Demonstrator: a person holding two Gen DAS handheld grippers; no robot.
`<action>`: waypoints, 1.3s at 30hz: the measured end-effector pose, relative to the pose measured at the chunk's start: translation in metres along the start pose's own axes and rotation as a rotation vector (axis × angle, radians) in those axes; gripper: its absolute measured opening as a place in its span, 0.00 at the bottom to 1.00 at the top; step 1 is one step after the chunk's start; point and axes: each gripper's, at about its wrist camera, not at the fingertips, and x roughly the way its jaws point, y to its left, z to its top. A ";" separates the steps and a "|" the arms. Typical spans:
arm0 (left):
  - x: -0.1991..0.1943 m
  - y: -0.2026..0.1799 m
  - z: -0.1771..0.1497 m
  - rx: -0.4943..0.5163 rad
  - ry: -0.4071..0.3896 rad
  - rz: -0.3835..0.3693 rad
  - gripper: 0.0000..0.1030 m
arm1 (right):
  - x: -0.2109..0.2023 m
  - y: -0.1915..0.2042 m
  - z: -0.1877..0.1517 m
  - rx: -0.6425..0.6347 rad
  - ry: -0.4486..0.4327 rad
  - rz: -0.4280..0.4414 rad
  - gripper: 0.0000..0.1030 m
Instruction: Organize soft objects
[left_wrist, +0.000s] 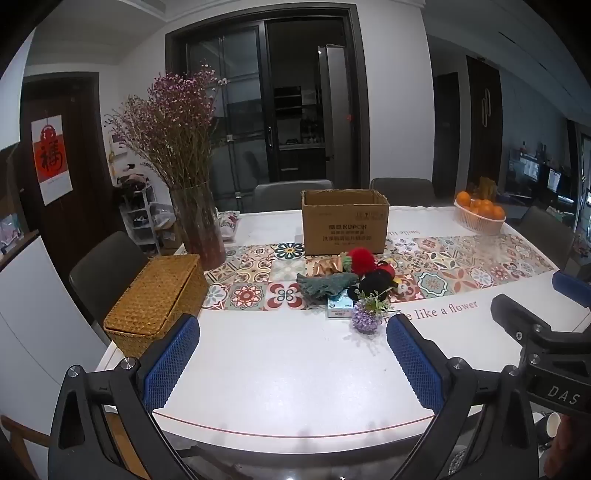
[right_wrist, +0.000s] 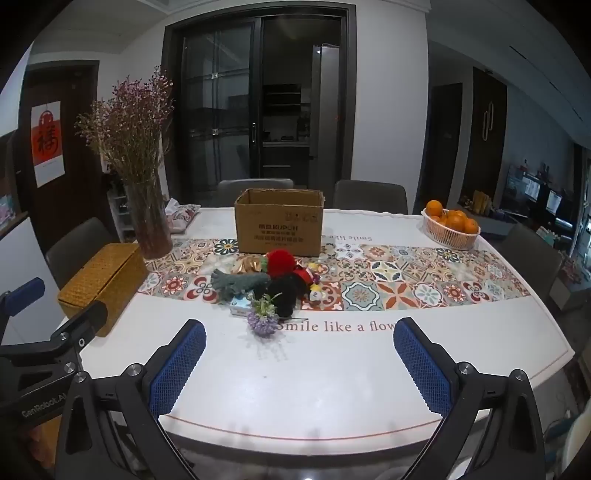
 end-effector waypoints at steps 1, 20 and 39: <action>0.000 0.000 0.000 0.001 -0.002 -0.001 1.00 | 0.001 0.001 0.000 0.000 0.001 0.000 1.00; -0.005 -0.006 0.003 0.026 -0.053 0.031 1.00 | 0.005 -0.006 0.004 0.031 0.002 -0.010 1.00; 0.000 -0.009 0.003 0.029 -0.045 0.034 1.00 | 0.011 -0.007 0.005 0.025 0.006 -0.009 1.00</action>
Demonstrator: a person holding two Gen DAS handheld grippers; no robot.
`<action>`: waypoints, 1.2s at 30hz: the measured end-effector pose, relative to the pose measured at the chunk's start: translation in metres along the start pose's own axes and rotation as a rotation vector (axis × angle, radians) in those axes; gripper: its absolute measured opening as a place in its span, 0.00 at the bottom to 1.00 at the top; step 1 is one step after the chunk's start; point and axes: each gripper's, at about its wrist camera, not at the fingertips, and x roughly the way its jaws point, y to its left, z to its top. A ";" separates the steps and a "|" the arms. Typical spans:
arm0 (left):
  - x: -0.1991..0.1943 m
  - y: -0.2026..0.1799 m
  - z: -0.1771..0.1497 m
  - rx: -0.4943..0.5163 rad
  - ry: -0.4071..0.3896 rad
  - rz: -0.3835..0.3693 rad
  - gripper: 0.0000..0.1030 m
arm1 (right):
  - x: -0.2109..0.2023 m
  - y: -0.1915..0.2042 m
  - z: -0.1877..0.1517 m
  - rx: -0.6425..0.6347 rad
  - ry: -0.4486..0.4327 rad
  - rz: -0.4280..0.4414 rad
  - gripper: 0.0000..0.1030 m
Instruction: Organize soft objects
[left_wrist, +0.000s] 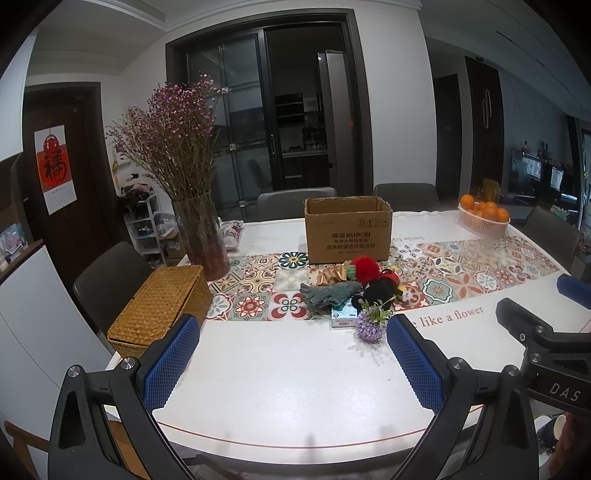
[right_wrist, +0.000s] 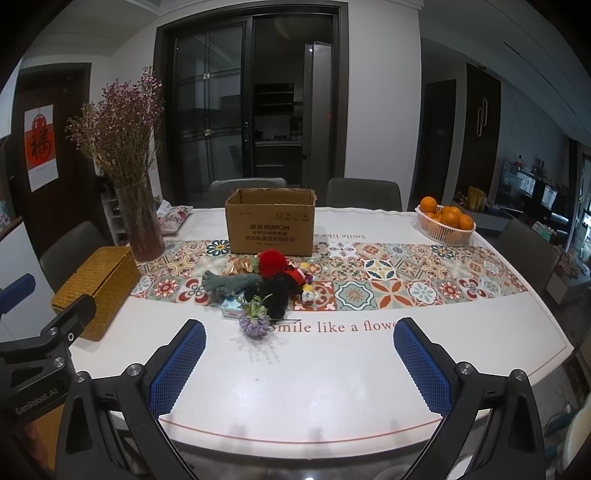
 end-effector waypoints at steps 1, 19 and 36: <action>0.000 0.000 0.000 0.000 0.001 0.001 1.00 | 0.001 0.000 0.000 0.000 0.003 0.002 1.00; 0.004 -0.001 0.000 0.001 0.010 -0.002 1.00 | 0.005 -0.001 0.001 0.002 0.007 0.004 1.00; 0.005 -0.005 0.001 0.009 0.016 -0.009 1.00 | 0.004 -0.006 0.001 0.004 0.006 -0.006 1.00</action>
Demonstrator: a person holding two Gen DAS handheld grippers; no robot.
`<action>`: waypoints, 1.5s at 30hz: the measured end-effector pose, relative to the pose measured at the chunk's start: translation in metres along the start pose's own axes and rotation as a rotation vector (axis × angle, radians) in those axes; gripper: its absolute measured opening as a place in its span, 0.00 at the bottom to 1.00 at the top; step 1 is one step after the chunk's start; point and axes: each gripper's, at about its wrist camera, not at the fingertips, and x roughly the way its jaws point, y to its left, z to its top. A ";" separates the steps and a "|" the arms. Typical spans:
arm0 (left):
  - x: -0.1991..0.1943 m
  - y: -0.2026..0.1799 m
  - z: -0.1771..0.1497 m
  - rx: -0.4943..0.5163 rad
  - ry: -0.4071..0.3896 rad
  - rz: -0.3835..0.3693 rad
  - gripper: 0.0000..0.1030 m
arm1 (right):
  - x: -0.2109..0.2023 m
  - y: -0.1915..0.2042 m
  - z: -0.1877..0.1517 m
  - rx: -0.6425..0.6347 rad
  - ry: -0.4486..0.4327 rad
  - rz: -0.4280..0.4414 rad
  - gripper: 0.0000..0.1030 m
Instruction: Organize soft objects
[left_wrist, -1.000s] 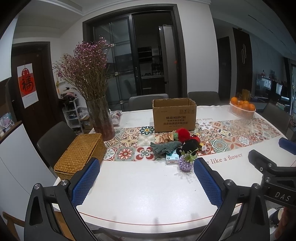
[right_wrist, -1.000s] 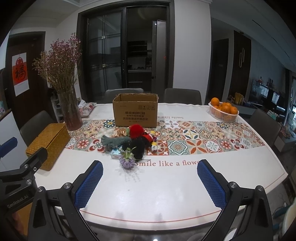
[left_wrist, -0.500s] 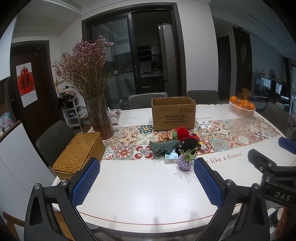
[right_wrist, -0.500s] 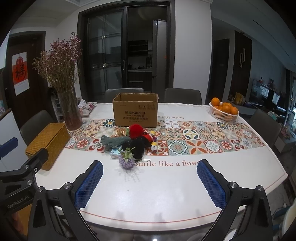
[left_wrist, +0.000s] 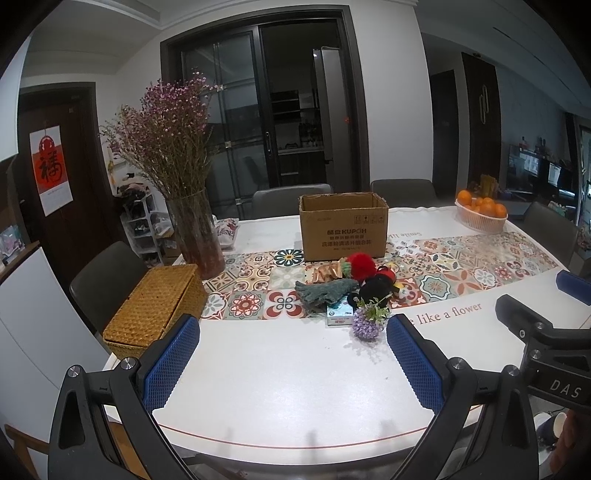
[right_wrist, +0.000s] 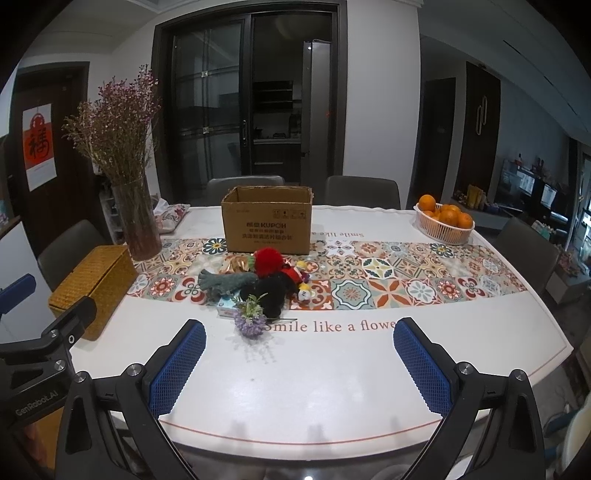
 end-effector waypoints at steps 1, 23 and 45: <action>0.000 0.000 0.000 0.001 -0.001 -0.001 1.00 | 0.000 0.000 0.000 0.001 -0.001 -0.001 1.00; 0.000 0.005 0.000 0.001 0.003 -0.002 1.00 | 0.006 0.006 -0.002 -0.004 0.012 0.012 1.00; 0.071 0.031 0.004 0.050 0.080 -0.014 1.00 | 0.093 0.050 0.000 -0.015 0.158 0.091 1.00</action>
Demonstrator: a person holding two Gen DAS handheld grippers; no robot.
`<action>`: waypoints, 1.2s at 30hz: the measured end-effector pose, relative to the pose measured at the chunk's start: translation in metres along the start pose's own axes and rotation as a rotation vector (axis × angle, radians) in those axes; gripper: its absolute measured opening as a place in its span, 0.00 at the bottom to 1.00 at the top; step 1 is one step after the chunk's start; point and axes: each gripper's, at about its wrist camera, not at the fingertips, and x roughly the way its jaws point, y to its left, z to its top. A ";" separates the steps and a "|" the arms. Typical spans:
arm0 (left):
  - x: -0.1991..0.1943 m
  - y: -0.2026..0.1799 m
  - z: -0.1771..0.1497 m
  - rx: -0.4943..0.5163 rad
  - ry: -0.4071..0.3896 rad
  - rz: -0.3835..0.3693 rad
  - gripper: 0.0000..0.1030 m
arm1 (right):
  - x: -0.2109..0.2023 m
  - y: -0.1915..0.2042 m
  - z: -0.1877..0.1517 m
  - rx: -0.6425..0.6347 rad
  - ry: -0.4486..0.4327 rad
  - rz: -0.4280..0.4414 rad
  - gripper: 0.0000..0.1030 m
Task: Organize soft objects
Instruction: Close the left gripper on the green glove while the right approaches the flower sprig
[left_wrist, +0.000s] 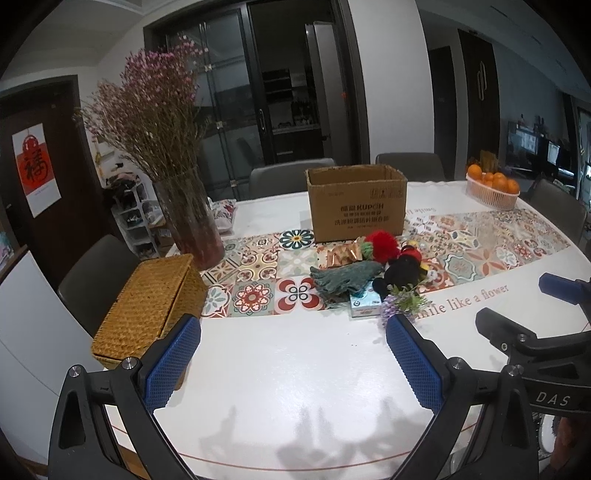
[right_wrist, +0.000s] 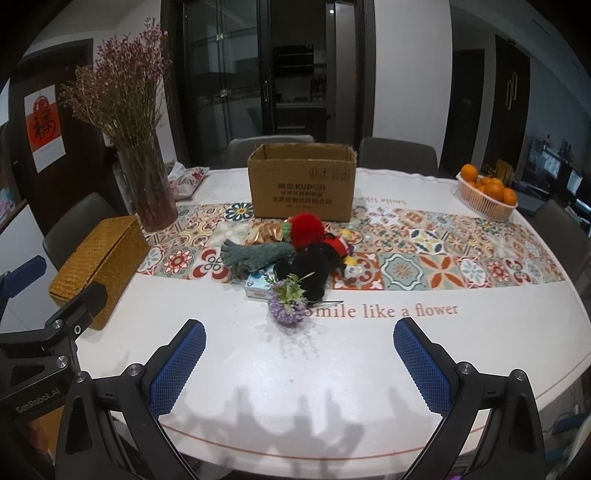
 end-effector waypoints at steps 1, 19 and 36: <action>0.005 0.002 0.001 0.000 0.008 -0.003 1.00 | 0.005 0.001 0.001 0.001 0.008 0.003 1.00; 0.118 0.014 0.009 0.097 0.121 -0.084 0.95 | 0.111 0.018 0.014 0.019 0.146 -0.005 0.95; 0.210 -0.012 -0.002 0.414 0.140 -0.226 0.77 | 0.181 0.027 0.003 0.005 0.226 -0.054 0.80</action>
